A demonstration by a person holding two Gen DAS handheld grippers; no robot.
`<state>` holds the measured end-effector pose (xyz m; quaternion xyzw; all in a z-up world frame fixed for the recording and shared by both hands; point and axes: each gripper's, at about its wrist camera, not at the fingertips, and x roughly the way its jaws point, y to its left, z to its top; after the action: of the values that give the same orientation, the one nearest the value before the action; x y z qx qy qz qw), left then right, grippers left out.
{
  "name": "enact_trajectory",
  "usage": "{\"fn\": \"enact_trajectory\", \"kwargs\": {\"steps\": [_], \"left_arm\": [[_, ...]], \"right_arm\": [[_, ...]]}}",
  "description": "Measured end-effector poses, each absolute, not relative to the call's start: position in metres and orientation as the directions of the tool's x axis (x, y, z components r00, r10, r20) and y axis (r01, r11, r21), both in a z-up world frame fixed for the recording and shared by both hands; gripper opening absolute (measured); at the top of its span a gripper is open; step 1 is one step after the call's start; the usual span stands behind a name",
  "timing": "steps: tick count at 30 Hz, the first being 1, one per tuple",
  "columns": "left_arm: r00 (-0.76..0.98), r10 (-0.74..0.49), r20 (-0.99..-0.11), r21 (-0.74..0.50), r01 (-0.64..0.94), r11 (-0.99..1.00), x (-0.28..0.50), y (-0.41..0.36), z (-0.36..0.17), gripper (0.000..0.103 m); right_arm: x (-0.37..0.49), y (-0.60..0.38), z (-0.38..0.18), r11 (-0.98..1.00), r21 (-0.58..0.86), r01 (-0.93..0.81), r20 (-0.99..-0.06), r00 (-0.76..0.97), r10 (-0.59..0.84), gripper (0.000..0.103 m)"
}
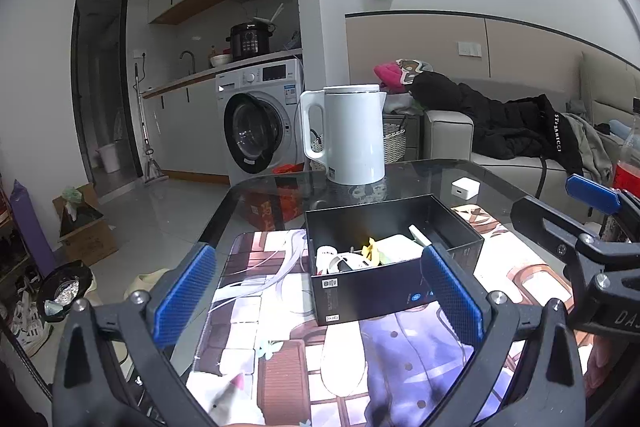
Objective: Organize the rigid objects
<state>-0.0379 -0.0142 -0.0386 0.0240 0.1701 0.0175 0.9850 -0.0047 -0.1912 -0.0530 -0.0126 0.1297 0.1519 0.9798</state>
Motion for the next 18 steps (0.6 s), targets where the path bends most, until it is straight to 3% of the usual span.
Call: {"fn": "enact_trajectory", "kwargs": {"steps": [18], "left_arm": [[0.950,0.057,-0.307,0.021,-0.053,0.998,-0.0398,-0.0068,-0.0324,0.103]], "right_arm": [[-0.0008,-0.1899,-0.0550,0.957,0.014,-0.291,-0.261,0.922,0.285,0.102]]}}
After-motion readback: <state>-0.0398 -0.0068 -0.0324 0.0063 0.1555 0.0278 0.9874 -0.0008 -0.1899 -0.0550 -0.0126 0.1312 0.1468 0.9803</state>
